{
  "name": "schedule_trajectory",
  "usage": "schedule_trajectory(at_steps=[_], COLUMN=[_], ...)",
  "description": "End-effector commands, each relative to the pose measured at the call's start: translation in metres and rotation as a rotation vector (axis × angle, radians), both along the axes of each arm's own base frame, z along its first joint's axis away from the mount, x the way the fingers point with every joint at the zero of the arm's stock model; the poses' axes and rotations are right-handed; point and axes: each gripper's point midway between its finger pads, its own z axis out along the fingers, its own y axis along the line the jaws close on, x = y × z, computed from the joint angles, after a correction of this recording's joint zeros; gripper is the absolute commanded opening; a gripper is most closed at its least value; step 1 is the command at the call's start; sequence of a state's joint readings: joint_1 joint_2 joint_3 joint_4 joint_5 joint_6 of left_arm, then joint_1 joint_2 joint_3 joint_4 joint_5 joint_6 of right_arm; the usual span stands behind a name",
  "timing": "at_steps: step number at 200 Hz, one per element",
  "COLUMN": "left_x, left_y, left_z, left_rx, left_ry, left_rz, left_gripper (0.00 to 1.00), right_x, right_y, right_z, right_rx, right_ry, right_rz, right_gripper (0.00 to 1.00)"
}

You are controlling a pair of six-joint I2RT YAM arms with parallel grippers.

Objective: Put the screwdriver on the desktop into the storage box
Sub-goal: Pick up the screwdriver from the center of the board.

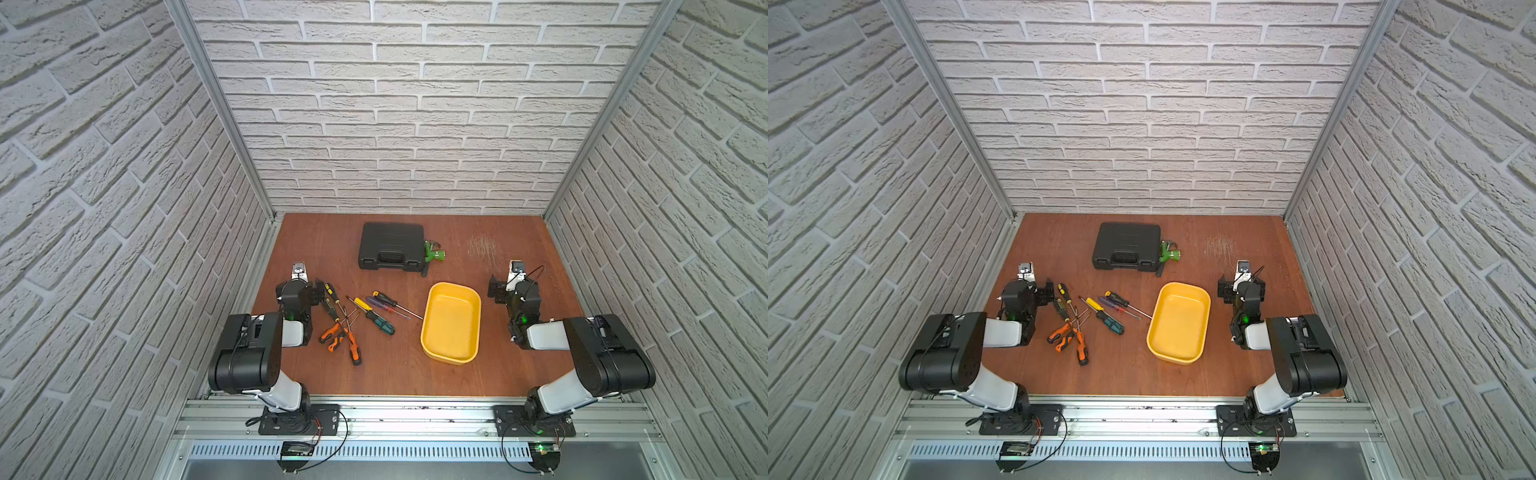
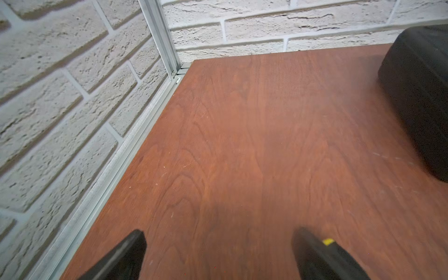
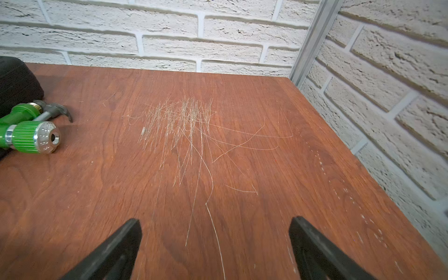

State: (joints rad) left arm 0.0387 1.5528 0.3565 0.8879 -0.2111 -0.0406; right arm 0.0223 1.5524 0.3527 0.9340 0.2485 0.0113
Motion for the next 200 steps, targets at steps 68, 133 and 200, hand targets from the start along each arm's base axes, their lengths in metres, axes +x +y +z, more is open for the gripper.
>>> schedule_trajectory(at_steps=[68, 133, 200], left_x=[0.007, 0.008, -0.025], left_y=[0.000, 0.000, 0.037], left_z=[0.011, 0.011, 0.110], left_rx=[-0.002, -0.010, -0.041], left_ry=[-0.037, -0.035, -0.074], left_rz=[-0.009, -0.012, 0.336], left_gripper=[0.98, 0.98, 0.98], right_x=[0.003, 0.003, -0.027], right_y=[-0.001, -0.001, 0.011], right_z=[0.011, 0.011, 0.075], right_rx=[0.007, 0.009, 0.245], right_ry=[-0.050, -0.050, 0.174], right_rz=[-0.006, -0.005, -0.120], right_gripper=[0.99, 0.99, 0.99])
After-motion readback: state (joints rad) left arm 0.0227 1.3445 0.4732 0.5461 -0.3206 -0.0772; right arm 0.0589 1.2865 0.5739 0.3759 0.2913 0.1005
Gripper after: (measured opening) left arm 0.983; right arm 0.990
